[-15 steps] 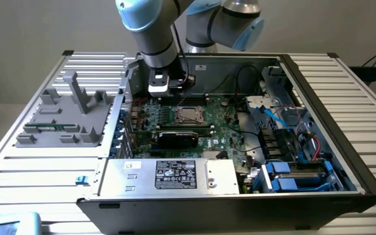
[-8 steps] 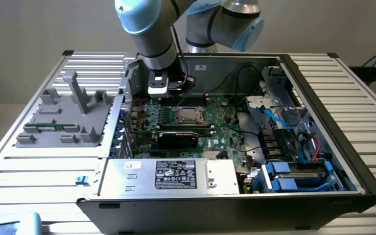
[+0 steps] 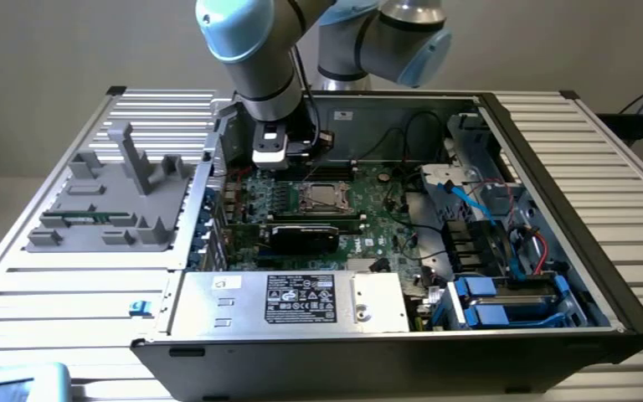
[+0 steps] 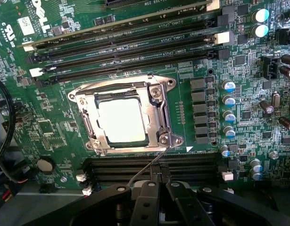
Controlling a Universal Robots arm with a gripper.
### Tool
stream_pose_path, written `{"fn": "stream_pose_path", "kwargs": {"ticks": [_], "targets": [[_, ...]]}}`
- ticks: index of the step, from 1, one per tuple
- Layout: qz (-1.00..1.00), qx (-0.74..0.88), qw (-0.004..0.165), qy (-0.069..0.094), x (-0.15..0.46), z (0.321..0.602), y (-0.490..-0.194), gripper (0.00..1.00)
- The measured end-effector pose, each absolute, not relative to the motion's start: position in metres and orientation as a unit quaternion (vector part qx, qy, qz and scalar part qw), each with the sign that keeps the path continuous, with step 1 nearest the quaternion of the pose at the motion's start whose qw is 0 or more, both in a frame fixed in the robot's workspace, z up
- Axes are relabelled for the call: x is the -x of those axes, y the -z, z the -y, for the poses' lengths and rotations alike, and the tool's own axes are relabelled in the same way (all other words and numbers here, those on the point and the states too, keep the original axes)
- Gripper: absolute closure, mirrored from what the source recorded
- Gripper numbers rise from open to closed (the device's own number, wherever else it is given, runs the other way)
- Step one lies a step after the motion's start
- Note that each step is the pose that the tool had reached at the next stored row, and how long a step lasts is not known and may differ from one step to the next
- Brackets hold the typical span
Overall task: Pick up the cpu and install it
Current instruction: 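Install the first cpu locking lever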
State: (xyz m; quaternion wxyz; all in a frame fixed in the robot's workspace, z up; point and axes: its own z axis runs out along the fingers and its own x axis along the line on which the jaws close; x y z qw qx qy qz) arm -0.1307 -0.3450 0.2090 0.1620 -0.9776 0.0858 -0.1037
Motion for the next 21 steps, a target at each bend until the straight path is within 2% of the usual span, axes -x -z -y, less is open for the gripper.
{"fn": "stream_pose_path", "kwargs": {"ticks": [21], "targets": [[-0.085,0.977,0.162,0.107,0.1291,0.3449,-0.2035,0.89]]}}
